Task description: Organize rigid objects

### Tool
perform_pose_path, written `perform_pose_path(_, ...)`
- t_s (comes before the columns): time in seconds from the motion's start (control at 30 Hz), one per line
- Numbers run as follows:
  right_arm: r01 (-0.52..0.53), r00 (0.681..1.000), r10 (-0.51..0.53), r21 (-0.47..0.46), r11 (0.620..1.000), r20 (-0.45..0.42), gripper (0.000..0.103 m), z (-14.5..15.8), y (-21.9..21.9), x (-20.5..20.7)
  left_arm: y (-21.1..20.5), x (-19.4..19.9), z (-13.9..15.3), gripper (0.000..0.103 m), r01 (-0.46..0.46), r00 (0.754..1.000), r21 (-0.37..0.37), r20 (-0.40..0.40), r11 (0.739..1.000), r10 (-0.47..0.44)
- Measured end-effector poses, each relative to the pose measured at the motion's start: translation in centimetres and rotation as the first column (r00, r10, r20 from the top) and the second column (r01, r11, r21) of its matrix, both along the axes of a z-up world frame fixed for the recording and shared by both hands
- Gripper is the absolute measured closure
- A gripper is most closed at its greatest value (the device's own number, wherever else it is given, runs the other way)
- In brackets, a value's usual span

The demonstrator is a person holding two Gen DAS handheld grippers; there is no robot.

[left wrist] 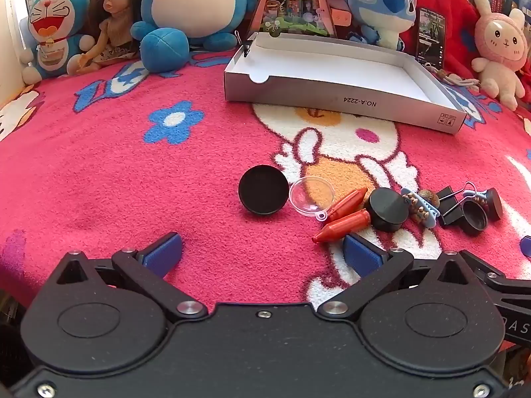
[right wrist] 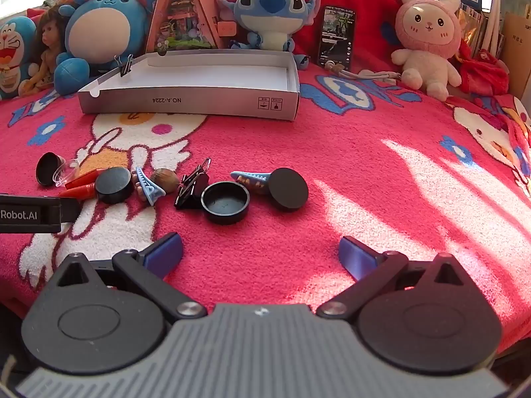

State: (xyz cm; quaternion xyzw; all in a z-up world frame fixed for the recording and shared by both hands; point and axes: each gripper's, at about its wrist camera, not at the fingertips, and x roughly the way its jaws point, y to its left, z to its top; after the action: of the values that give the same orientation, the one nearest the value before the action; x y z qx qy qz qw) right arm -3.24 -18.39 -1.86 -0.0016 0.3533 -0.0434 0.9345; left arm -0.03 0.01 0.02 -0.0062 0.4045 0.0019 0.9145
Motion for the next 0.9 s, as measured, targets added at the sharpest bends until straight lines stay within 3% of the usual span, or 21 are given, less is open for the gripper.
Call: perform_pose_path(0.9, 0.001, 1.0, -0.001, -0.007, 1.0, -0.003, 0.0, -0.02, 0.12, -0.04, -0.07, 0.1, -0.26, 0.0, 0.0, 1.0, 0.008, -0.011, 1.0, 0.0)
